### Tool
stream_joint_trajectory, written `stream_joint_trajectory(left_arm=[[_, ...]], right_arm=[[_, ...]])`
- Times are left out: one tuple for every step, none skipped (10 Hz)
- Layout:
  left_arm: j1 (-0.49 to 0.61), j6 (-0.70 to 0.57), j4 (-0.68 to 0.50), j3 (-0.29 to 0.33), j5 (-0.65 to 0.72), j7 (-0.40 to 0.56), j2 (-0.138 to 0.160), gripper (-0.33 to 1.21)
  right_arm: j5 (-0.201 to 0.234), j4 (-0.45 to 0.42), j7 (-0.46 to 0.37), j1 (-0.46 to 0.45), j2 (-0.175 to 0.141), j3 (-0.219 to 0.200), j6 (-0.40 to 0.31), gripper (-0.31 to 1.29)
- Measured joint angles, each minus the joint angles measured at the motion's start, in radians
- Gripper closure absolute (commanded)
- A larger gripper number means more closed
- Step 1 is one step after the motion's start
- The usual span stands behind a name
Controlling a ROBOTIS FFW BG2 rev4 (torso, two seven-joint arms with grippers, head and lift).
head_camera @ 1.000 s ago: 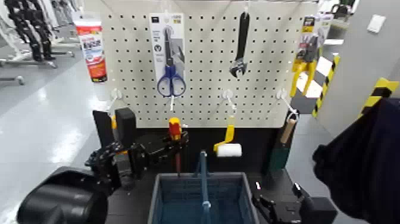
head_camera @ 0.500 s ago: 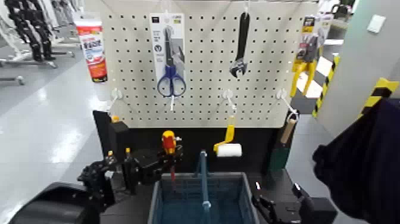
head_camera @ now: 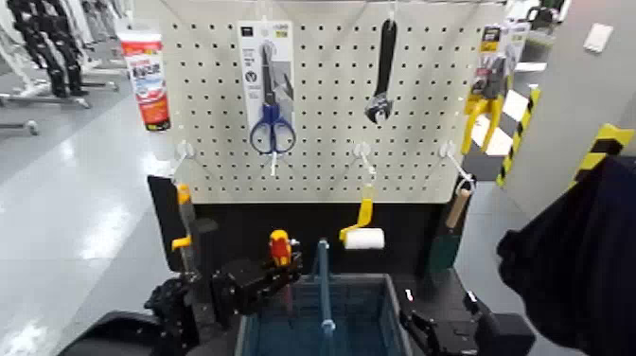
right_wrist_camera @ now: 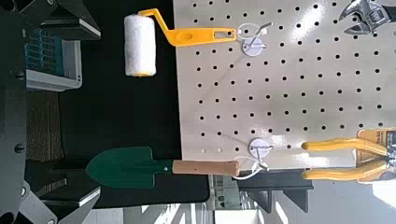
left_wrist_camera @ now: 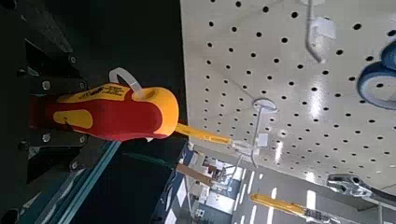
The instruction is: Put the red screwdriver into the crate.
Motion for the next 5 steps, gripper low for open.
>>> stream_joint_trajectory(left_arm=[[-0.001, -0.007, 0.028, -0.009, 0.012, 0.0, 0.0, 1.16], [-0.004, -0.011, 0.053, -0.018, 0.021, 0.0, 0.001, 1.16], [-0.009, -0.012, 0.082, -0.031, 0.032, -0.001, 0.0, 1.16], [-0.014, -0.013, 0.103, -0.042, 0.044, -0.003, -0.001, 1.16], [-0.019, -0.013, 0.123, -0.052, 0.059, -0.003, -0.001, 1.16]], right_arm=[[-0.001, 0.001, 0.0, 0.0, 0.001, 0.0, -0.001, 0.14], [-0.002, 0.002, 0.0, 0.001, 0.001, 0.0, -0.002, 0.14], [-0.003, 0.003, 0.0, 0.001, 0.001, 0.0, -0.003, 0.14], [-0.004, 0.004, 0.0, 0.001, 0.001, 0.0, -0.005, 0.14], [-0.006, 0.005, 0.0, 0.001, 0.001, 0.001, -0.006, 0.14]])
